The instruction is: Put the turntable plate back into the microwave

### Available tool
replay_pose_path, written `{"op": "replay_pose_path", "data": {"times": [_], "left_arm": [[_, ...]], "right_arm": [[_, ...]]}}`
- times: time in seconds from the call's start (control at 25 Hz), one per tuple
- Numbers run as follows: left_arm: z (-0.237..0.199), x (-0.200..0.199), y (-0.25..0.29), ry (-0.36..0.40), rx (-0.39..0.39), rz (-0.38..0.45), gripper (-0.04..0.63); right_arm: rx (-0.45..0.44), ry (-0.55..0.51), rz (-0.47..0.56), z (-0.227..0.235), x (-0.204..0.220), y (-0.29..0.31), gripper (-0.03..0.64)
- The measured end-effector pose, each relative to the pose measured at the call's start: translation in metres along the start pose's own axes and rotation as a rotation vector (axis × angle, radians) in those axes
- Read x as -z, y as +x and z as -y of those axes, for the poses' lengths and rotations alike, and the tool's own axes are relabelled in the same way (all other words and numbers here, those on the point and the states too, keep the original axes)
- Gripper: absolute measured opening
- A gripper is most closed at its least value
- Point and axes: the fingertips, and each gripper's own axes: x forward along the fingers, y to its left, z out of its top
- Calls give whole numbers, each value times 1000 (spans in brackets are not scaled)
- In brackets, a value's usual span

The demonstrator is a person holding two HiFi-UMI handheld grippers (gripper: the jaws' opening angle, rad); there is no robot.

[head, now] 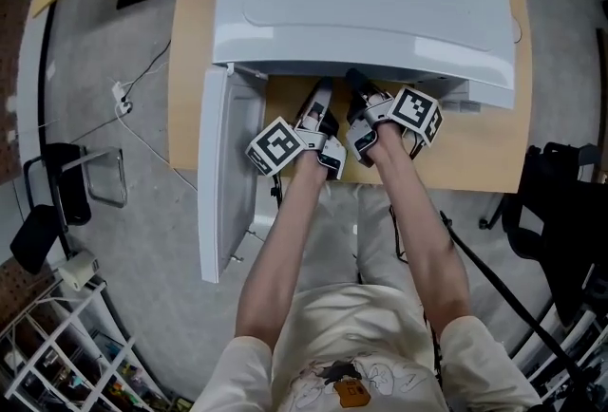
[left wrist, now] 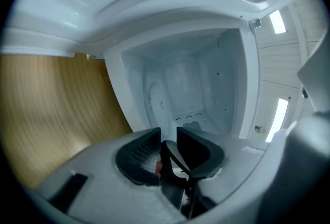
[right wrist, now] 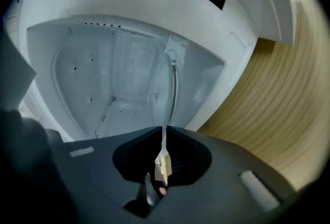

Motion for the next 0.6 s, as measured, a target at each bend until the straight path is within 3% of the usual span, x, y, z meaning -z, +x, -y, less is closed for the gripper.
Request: {"op": "replay_pose_path", "data": {"times": [0.24, 0.48, 0.6], "left_arm": [[11, -5, -1, 149, -34, -16, 51], [11, 12, -11, 165, -51, -21, -3], [8, 12, -15, 154, -63, -13, -3]], "right_arm": [[33, -37, 16, -6, -14, 10, 32], [83, -27, 54, 8, -14, -11, 8], [88, -109, 38, 1, -11, -16, 38]]}}
